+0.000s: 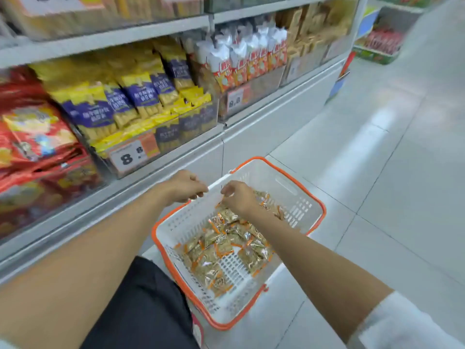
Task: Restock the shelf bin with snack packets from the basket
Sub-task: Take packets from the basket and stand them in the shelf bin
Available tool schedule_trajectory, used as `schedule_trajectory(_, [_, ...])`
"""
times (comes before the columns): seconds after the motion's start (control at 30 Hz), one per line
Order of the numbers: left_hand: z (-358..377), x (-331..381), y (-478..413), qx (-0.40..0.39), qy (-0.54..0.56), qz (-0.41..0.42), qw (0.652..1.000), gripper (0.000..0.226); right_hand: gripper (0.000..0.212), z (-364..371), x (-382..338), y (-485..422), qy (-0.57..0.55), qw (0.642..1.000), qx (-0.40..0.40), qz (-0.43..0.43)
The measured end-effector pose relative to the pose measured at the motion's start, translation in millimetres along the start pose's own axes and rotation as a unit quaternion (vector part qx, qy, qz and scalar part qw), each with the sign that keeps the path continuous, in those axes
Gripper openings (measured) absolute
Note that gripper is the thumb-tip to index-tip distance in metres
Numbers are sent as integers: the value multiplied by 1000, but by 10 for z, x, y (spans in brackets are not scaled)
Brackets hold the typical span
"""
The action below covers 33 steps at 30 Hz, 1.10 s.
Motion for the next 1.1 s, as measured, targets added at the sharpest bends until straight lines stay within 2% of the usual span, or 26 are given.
schedule_trajectory(0.17, [520,-751,-348,-28,84,-87,992,15,18,511,993,22,30,988,-82,128])
schedule_trajectory(0.27, [714,-1171,-434,-33,131,-160,978,13,35,935,1519,109,31,967,-144,210])
schedule_trajectory(0.37, [784,-1381,-521,-40,133,-193,971,10,50,1435,1883,241,27,936,-224,268])
schedule_trajectory(0.53, [819,-1462,-669,-31,177,-208,961,11,85,2151,2101,273,-74,917,-243,308])
schedule_trajectory(0.6, [845,-1450,-711,-30,189,-210,959,9,97,2379,2139,276,-80,914,-250,308])
schedule_trajectory(0.73, [928,-1457,-779,-49,193,-207,958,11,81,2665,2182,305,-35,922,-290,253])
schedule_trajectory(0.9, [1011,-1616,-784,-64,194,-233,951,19,69,2475,2172,195,-43,939,-228,253])
schedule_trajectory(1.03, [1017,-1624,-782,-56,209,-235,948,19,31,2406,2158,144,-23,952,-209,223])
schedule_trajectory(1.1, [1021,-1608,-783,-55,214,-237,946,19,28,2411,2151,160,-19,957,-184,222])
Point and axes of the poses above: each hand's wrist, its own y-axis away from the middle knuckle, its own z-axis out of the palm, x = y × z, the point moved 6 cm from there along -y, towards the middle knuckle, and after that the axes turned 4 degrees about -x, right-handed, at the moved point
